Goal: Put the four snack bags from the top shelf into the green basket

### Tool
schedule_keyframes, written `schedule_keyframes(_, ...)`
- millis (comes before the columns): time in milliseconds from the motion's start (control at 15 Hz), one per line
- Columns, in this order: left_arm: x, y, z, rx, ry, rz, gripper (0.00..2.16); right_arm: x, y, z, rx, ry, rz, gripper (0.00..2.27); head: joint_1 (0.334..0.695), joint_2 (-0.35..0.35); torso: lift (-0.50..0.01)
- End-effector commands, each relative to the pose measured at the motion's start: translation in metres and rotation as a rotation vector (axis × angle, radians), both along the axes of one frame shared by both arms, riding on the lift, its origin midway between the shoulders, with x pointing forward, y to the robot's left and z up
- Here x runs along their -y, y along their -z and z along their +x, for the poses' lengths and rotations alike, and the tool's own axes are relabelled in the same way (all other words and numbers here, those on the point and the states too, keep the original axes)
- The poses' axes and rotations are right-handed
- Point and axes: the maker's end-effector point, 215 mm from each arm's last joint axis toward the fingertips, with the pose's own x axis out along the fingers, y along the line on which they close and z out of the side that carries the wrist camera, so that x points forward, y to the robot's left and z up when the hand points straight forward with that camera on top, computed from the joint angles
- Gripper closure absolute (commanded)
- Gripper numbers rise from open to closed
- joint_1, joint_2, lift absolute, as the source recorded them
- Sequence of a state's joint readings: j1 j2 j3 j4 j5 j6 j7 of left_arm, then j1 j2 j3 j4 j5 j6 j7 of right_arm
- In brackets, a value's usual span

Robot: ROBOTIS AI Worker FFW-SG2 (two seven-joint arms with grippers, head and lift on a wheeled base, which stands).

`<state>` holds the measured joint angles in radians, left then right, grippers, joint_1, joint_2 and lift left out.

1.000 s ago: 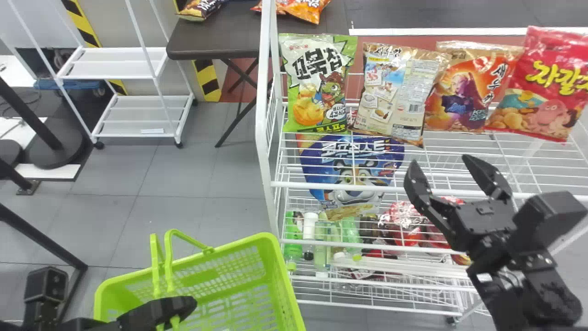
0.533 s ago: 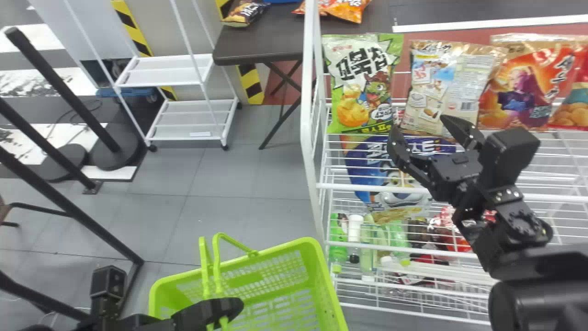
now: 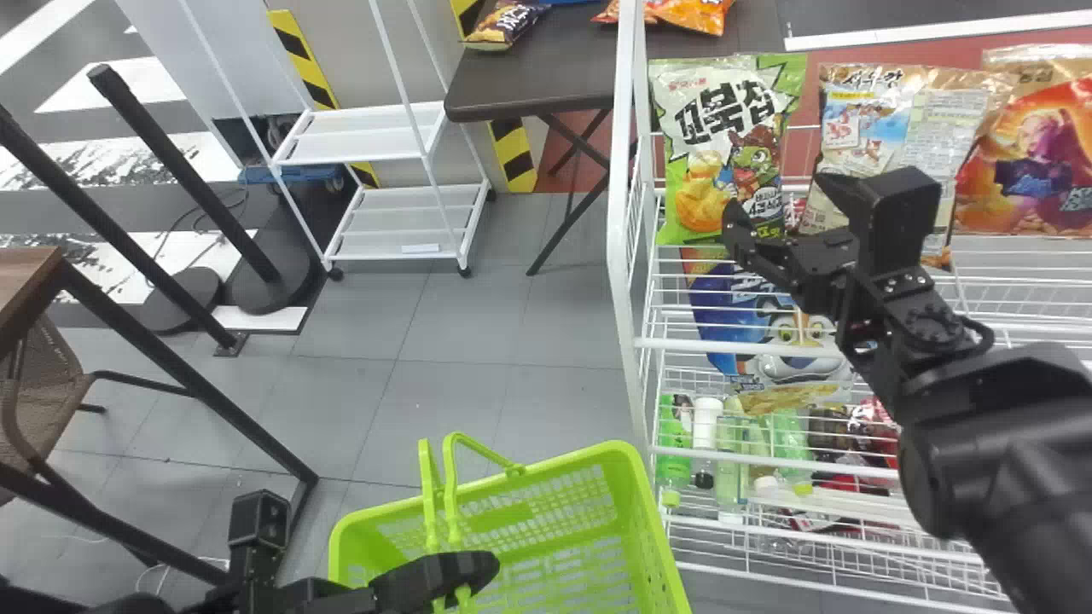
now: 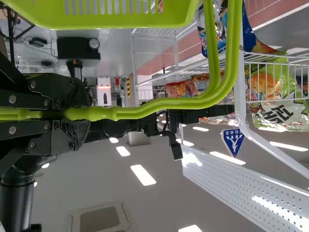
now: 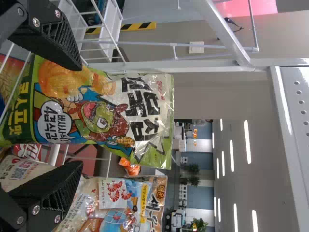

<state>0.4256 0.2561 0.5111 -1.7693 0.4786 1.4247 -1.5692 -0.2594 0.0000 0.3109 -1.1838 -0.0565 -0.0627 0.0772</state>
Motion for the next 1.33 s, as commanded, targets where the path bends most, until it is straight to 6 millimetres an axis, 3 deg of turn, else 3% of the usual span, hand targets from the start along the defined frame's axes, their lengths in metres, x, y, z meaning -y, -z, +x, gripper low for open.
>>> schedule_keyframes(0, 0.000, -0.002, -0.001, 0.005, 0.001, -0.010, 2.15, -0.002, 0.010, 0.018, -0.029, -0.011, -0.027, 0.14, 0.695, 0.256, 0.000)
schedule_keyframes(133, -0.001, -0.001, 0.000, 0.008, -0.001, -0.008, 2.15, 0.004, 0.019, 0.030, -0.052, -0.007, -0.062, 0.16, 0.695, 0.251, 0.000)
schedule_keyframes(200, -0.001, -0.001, 0.000, 0.008, -0.002, -0.008, 2.15, 0.002, 0.018, 0.035, -0.053, -0.019, -0.075, 0.33, 0.695, 0.249, 0.000)
schedule_keyframes(267, -0.001, 0.000, 0.000, 0.007, -0.003, -0.009, 2.15, -0.004, 0.017, 0.036, -0.052, -0.040, -0.082, 0.65, 0.695, 0.245, 0.000)
schedule_keyframes(333, -0.001, 0.000, 0.000, 0.010, -0.003, -0.007, 2.15, -0.010, 0.017, 0.034, -0.049, -0.056, -0.091, 1.12, 0.695, 0.244, 0.000)
schedule_keyframes(400, -0.001, 0.000, 0.000, 0.010, -0.004, -0.009, 2.15, -0.010, 0.017, 0.034, -0.049, -0.058, -0.092, 1.80, 0.695, 0.248, 0.000)
schedule_keyframes(467, -0.001, 0.000, 0.000, 0.008, -0.004, -0.008, 2.15, -0.011, 0.017, 0.034, -0.050, -0.058, -0.093, 2.08, 0.695, 0.252, 0.000)
schedule_keyframes(600, -0.001, -0.001, 0.000, 0.011, -0.004, -0.009, 2.15, -0.009, 0.017, 0.034, -0.049, -0.060, -0.097, 2.26, 0.695, 0.255, 0.000)
schedule_keyframes(800, -0.001, 0.000, 0.001, 0.012, -0.006, -0.011, 2.15, -0.011, 0.015, 0.034, -0.045, -0.082, -0.099, 2.26, 0.695, 0.256, 0.000)
schedule_keyframes(1000, -0.003, 0.001, 0.001, 0.011, -0.008, -0.008, 2.15, -0.018, 0.007, 0.019, -0.013, -0.091, -0.088, 2.26, 0.695, 0.259, 0.000)
schedule_keyframes(1267, -0.006, -0.002, 0.003, 0.023, -0.012, -0.008, 2.15, 0.008, -0.019, -0.003, 0.002, -0.027, -0.047, 2.26, 0.695, 0.261, 0.000)
